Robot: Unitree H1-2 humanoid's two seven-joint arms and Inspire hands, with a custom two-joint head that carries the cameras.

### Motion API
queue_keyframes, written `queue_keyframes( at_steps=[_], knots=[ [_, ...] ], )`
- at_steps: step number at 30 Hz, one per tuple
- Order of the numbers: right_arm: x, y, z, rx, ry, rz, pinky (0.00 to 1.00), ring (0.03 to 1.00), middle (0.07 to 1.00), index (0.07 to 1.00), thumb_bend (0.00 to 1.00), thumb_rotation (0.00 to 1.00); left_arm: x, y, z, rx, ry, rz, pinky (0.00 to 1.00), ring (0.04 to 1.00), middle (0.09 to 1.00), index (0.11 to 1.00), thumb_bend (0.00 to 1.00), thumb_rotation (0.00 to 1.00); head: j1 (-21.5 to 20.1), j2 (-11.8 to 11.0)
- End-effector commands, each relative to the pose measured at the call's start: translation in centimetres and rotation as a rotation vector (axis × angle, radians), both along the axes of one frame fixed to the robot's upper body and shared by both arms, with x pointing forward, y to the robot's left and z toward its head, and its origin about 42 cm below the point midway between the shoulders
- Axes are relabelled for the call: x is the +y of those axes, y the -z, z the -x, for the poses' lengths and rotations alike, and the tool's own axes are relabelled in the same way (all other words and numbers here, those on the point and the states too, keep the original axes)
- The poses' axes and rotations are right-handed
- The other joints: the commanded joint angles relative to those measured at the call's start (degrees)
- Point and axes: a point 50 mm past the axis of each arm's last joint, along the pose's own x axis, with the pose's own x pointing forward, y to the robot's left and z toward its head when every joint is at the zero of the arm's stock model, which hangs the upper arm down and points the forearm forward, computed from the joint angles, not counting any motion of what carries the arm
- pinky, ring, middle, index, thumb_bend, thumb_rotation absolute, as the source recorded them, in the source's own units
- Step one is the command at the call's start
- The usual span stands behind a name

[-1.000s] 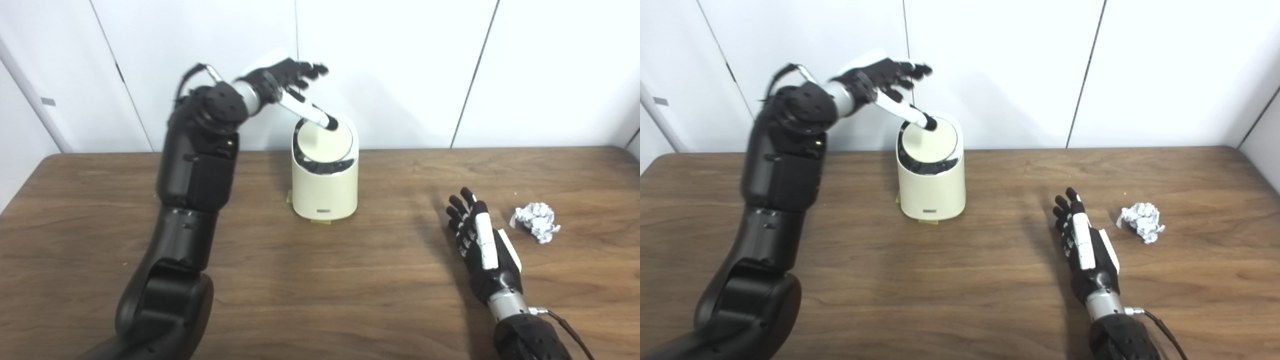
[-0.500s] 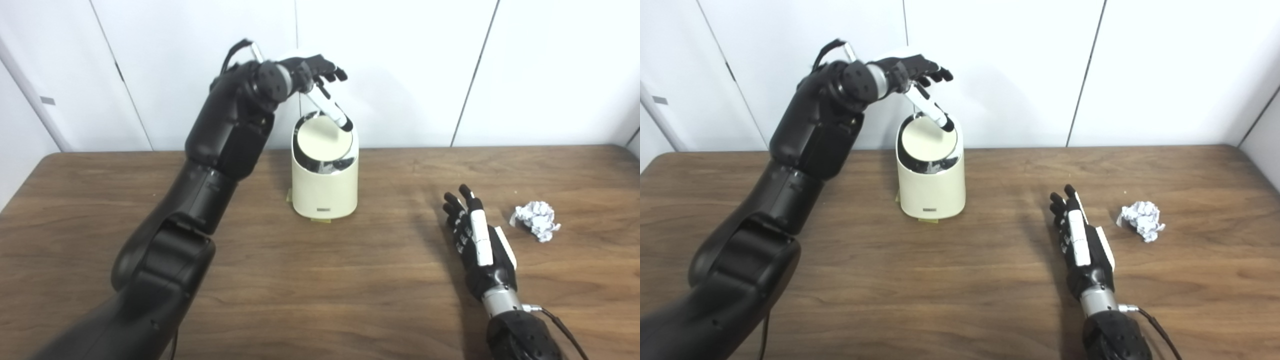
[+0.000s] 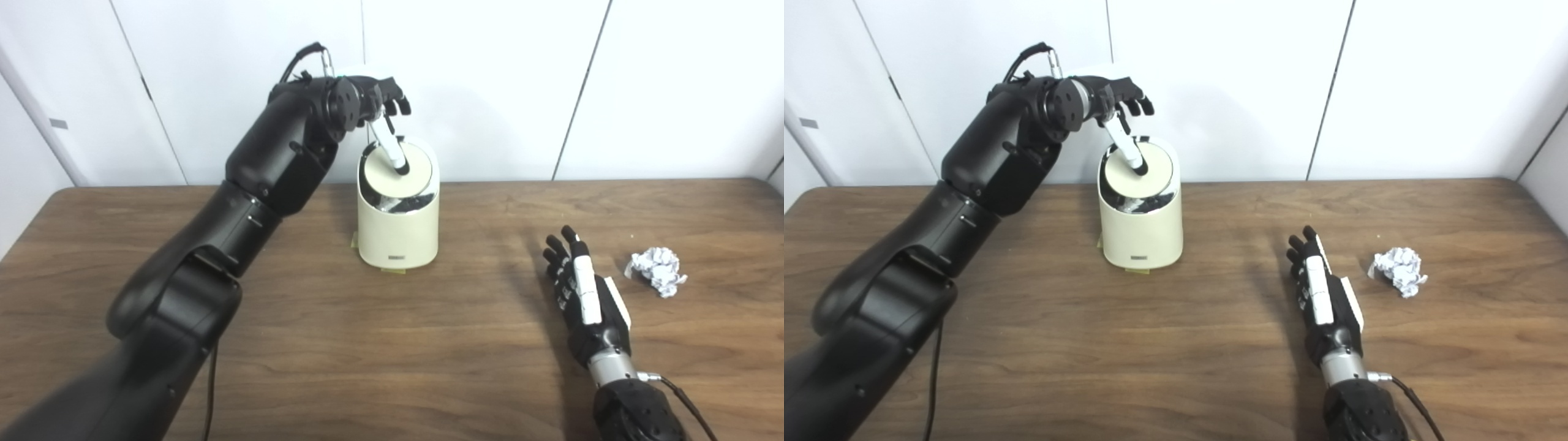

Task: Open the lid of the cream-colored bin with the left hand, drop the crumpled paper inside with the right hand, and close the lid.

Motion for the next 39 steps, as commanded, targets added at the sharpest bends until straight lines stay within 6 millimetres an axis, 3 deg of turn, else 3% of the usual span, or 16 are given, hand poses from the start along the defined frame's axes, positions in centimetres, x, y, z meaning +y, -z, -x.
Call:
queue_keyframes(
  at_steps=[1,9,14,18,26,33,39],
  knots=[
    [0.9,-1.2,-0.5,-0.032,-0.030,-0.018,1.00,0.970,0.965,1.000,0.58,0.92,-0.5,-4.8,-0.2,-0.128,-0.001,0.015,0.71,0.823,0.857,0.884,0.93,0.05,-0.2,0.3],
    [0.6,-1.4,-0.5,-0.036,-0.029,-0.015,1.00,0.961,0.961,1.000,0.62,0.90,-0.5,-4.3,-0.7,-0.116,-0.009,0.033,0.77,0.861,0.888,0.884,0.90,0.08,-0.7,1.1],
    [0.6,-1.5,-0.3,-0.035,-0.031,-0.014,1.00,0.955,0.964,1.000,0.63,0.90,-0.5,-3.7,-0.8,-0.086,-0.009,0.093,0.79,0.860,0.874,0.892,0.87,0.03,-0.9,1.3],
    [0.8,-1.6,-0.2,-0.032,-0.025,-0.010,1.00,0.954,0.957,1.000,0.62,0.91,-0.5,-3.3,-0.8,-0.076,-0.003,0.116,0.85,0.901,0.905,0.890,0.87,0.02,-1.3,1.7],
    [0.7,-1.7,-0.1,-0.029,-0.024,-0.012,1.00,0.955,0.950,1.000,0.61,0.92,-0.6,-3.2,-0.7,-0.040,0.014,0.157,0.88,0.918,0.917,0.895,0.87,0.01,-1.7,2.1],
    [0.8,-1.8,-0.1,-0.029,-0.023,-0.010,1.00,0.952,0.955,1.000,0.62,0.92,-0.9,-3.0,-0.5,-0.090,0.025,0.067,0.79,0.858,0.872,0.869,0.91,0.09,-1.8,2.4],
    [0.9,-1.9,-0.1,-0.030,-0.019,-0.025,1.00,0.951,0.951,1.000,0.63,0.90,-0.9,-2.7,-0.6,-0.067,0.018,0.065,0.80,0.863,0.879,0.880,0.90,0.05,-2.0,2.5]
  ],
)
